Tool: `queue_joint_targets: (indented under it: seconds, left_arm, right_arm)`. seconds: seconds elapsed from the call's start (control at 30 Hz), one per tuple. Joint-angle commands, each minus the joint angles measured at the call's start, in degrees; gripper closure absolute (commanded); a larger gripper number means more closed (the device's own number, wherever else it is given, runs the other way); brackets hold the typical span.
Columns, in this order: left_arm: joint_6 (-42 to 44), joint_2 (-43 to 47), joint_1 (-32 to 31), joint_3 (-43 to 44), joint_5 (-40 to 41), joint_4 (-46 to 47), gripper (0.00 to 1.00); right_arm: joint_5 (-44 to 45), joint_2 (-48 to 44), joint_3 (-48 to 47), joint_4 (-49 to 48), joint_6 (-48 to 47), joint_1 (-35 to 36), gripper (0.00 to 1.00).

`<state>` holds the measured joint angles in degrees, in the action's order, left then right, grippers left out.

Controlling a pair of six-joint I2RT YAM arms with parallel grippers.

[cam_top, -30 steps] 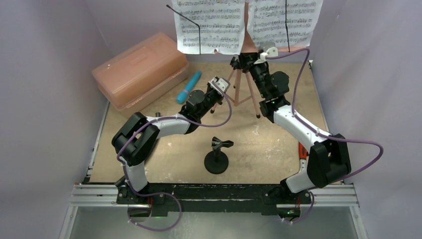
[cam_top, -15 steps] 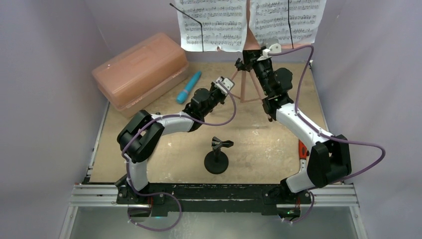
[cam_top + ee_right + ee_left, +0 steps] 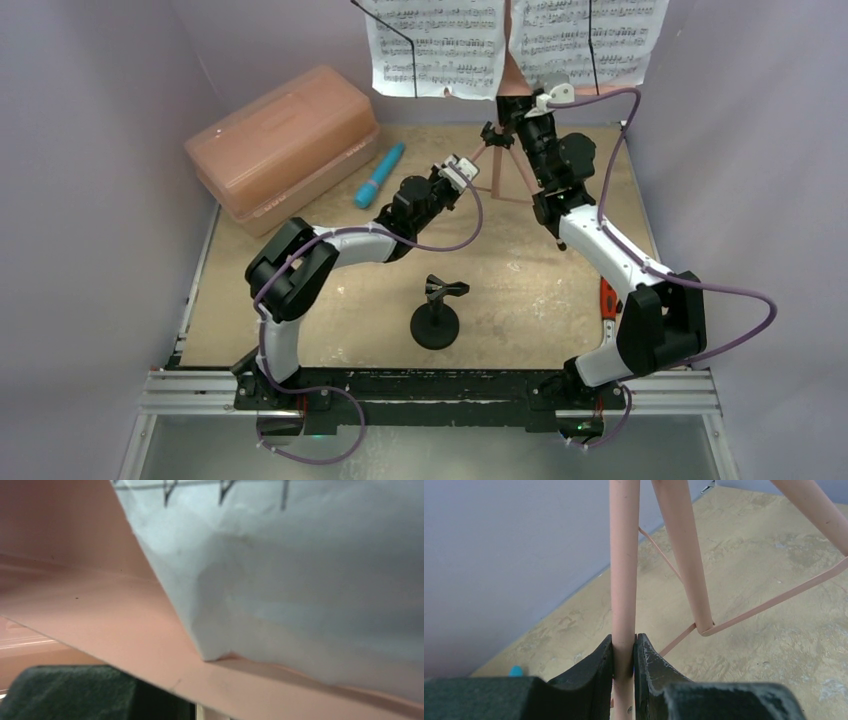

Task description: Set up the instrument practice props

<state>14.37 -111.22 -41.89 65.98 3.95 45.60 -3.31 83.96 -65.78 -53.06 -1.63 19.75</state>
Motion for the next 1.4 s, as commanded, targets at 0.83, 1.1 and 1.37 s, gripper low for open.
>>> queue_joint_targets:
  seconds: [0.83, 1.1, 1.37]
  left_arm:
    - [1.55, -4.07, -2.66, 5.14, 14.14, -2.94, 1.0]
    - [0.9, -2.91, -2.8, 2.94, 13.79, -1.07, 1.0]
    - [1.07, -1.26, -2.95, 2.07, 11.89, 3.17, 0.92]
  right_arm:
    - [-1.13, -7.42, 4.85, -15.13, 8.18, -7.27, 0.64]
    - [0.5, -10.97, 8.96, -9.08, 8.73, -7.27, 0.23]
    - [1.22, -15.9, 14.74, -2.56, 10.04, -7.22, 0.11]
